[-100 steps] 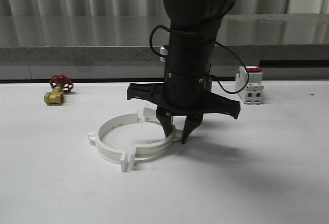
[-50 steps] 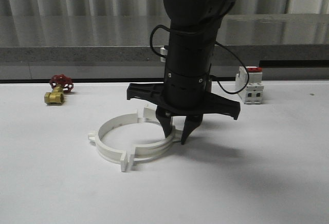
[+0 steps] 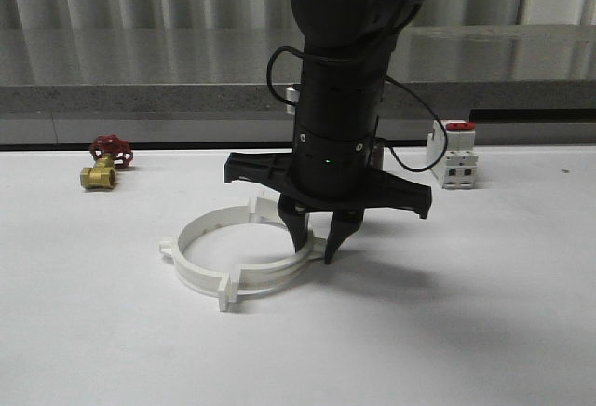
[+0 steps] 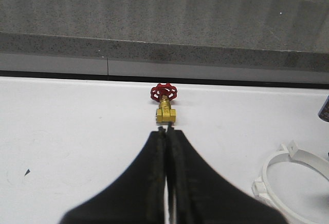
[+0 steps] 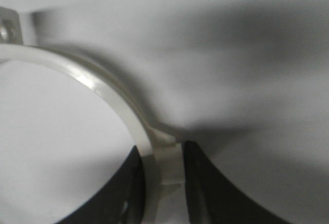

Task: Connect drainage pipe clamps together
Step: 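Lower and push the held half against the placed half's ends, then open the right gripper and raise it away from the ring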

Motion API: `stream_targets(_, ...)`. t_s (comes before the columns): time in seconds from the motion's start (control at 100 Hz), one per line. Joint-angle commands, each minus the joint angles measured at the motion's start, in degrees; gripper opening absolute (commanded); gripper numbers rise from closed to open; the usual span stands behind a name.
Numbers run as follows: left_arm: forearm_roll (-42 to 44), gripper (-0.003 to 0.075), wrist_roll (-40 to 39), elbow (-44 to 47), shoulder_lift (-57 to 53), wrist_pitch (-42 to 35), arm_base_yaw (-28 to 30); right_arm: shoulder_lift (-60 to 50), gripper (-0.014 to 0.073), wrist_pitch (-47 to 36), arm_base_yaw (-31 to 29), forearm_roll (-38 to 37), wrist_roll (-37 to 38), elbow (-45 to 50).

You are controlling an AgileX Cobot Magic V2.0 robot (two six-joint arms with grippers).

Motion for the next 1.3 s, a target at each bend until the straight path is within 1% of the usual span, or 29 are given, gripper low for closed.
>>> stream_targets(0.0,-0.15,-0.002,-0.32,-1.65,-0.01,-4.28,-0.01,-2.66,0.0023,-0.58,0.08,-0.07,-0.21,-1.45)
stream_targets(0.7,-0.15,-0.002,-0.32,-1.65,-0.01,-4.28,-0.01,-2.66,0.0023,-3.71,0.08,-0.12,-0.21,-1.45)
stream_targets(1.17,-0.15,-0.002,-0.32,-1.65,-0.01,-4.28,-0.01,-2.66,0.0029,-0.38,0.08,-0.12,-0.21,-1.45)
stream_targets(1.24,-0.15,-0.002,-0.32,-1.65,-0.01,-4.28,-0.01,-2.66,0.006,-0.44,0.08,-0.12,-0.21,-1.45)
stream_targets(1.29,-0.15,-0.002,-0.32,-1.65,-0.01,-4.28,-0.01,-2.66,0.0119,-0.49,0.08,-0.12,-0.21,-1.45)
